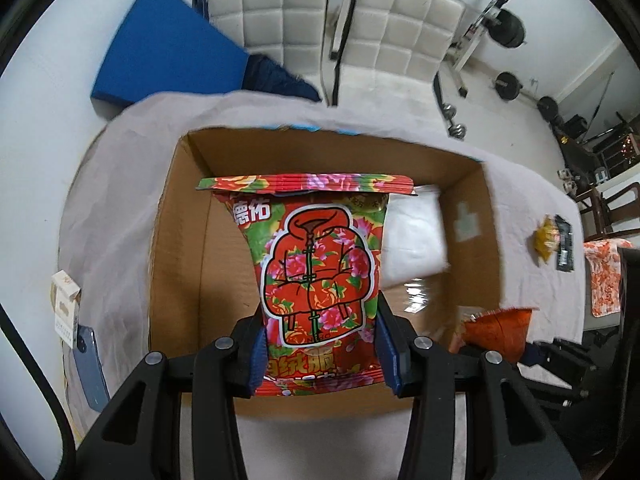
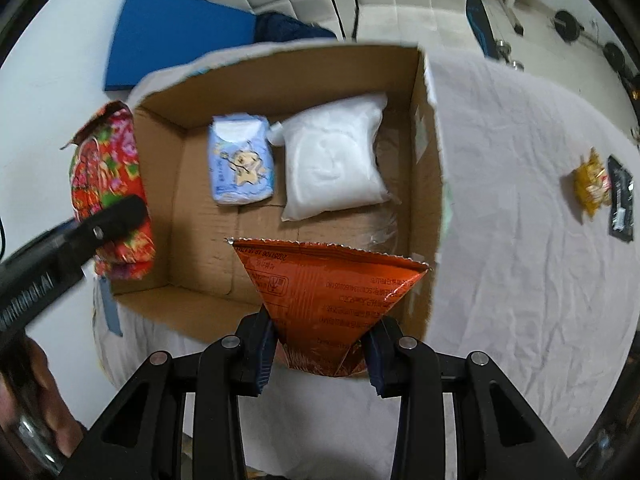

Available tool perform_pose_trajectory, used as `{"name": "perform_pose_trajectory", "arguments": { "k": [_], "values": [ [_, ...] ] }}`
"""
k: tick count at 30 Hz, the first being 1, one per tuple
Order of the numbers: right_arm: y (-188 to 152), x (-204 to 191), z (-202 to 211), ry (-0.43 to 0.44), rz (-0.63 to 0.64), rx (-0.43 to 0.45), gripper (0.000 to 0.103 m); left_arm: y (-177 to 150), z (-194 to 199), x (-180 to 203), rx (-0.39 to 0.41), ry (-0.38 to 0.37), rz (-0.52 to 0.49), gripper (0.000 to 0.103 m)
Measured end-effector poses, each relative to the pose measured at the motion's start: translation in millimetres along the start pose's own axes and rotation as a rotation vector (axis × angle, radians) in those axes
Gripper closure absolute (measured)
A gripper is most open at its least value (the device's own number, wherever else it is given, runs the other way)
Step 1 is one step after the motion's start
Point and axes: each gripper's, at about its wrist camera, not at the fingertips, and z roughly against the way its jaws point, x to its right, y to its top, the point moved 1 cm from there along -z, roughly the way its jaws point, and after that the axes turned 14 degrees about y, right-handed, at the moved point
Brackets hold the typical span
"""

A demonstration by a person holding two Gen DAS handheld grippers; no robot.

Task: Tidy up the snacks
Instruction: 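Carry the floral pack and orange bag into the box with both grippers, then release the floral pack and orange bag into the box from both grippers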

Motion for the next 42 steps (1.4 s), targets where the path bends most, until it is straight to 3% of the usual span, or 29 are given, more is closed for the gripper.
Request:
{"name": "perform_pose_trajectory", "arguments": {
  "k": [7,18,25,38,42],
  "values": [
    [16.9,15.4,-47.8,-0.043,-0.053,-0.046,0.064,30.4,-75.0,-22.5,-0.132,0.018,-0.010,0.061],
    [24.9,26.3,-95.2,-0.100,-0.085,-0.102,0.063,55.0,-142.6,-28.5,-0.222,0.098,-0.054,0.060],
    [23.4,29.0,-111.3,-0.130,-0.085,-0.131,0.063,52.6,-164.9,-33.8,-0.270,0.094,-0.031,0.060],
    [31.9,31.8,-127.6,-0.138,-0.097,-0.177,0.062,50.2,-171.2,-39.8,-0.283,0.091,-0.044,0.060],
    [39.0,36.5,-121.7,-0.134,-0.105,-0.186,0.054,52.0,-165.9,-42.4,-0.286,0.088,-0.022,0.060]
  ]
}}
